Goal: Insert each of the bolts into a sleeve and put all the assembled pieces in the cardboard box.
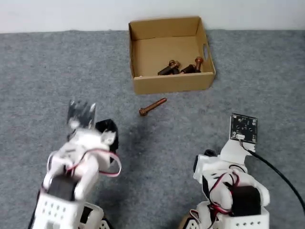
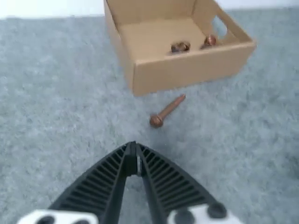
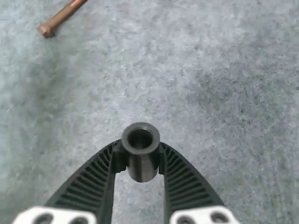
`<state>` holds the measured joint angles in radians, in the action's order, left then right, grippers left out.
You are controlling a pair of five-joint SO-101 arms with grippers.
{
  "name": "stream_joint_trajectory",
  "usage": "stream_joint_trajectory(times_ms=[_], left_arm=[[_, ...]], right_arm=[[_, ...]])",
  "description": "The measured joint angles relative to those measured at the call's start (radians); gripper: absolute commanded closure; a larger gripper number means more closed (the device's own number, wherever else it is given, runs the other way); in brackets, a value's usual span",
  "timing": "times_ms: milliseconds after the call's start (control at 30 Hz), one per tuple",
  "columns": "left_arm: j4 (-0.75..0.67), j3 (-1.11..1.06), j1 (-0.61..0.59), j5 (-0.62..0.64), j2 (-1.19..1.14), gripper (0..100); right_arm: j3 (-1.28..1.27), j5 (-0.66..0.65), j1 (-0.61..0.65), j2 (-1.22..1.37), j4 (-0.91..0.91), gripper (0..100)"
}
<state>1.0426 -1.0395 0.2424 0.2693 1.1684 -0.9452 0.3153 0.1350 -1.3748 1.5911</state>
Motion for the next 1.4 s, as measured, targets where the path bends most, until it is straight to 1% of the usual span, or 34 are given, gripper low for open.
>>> stream_joint_trajectory(times_ms=[167,300,367,500,567,633,767,900,967,1133,1233,1400], left_arm=[[0.051,0.238,0.012,-0.014,-0.373,99],[0.066,0.404,0.012,-0.133,-0.617,99],[0.066,0.471,0.012,-0.196,-0.723,97],[0.066,0.603,0.012,-0.298,-0.908,86],[0.074,0.663,0.012,-0.319,-0.988,83],[0.100,0.729,0.017,-0.327,-1.068,82],[0.172,0.885,0.046,-0.350,-1.223,82],[0.255,1.053,0.077,-0.474,-1.389,82],[0.275,1.135,0.089,-0.505,-1.473,82],[0.292,1.339,0.086,-0.526,-1.694,82],[0.342,1.479,0.086,-0.552,-1.824,82],[0.419,1.746,0.077,-0.560,-2.030,82]], right_arm=[[-0.080,0.000,-0.014,0.011,-0.077,99.1],[-0.126,0.000,-0.012,-0.003,-0.091,99.1],[-0.150,0.000,-0.014,-0.052,-0.095,99.1],[-0.212,-0.005,-0.012,-0.181,-0.120,99.1],[-0.226,-0.012,-0.017,-0.258,-0.127,99.1],[-0.230,-0.018,-0.011,-0.269,-0.132,99.1],[-0.230,-0.020,-0.014,-0.293,-0.133,99.1],[-0.230,-0.020,-0.012,-0.298,-0.133,99.1],[-0.230,-0.020,-0.011,-0.301,-0.133,99.1],[-0.230,-0.020,-0.012,-0.301,-0.133,99.1],[-0.230,-0.020,-0.011,-0.301,-0.133,99.1],[-0.230,-0.020,-0.011,-0.301,-0.133,99.1]])
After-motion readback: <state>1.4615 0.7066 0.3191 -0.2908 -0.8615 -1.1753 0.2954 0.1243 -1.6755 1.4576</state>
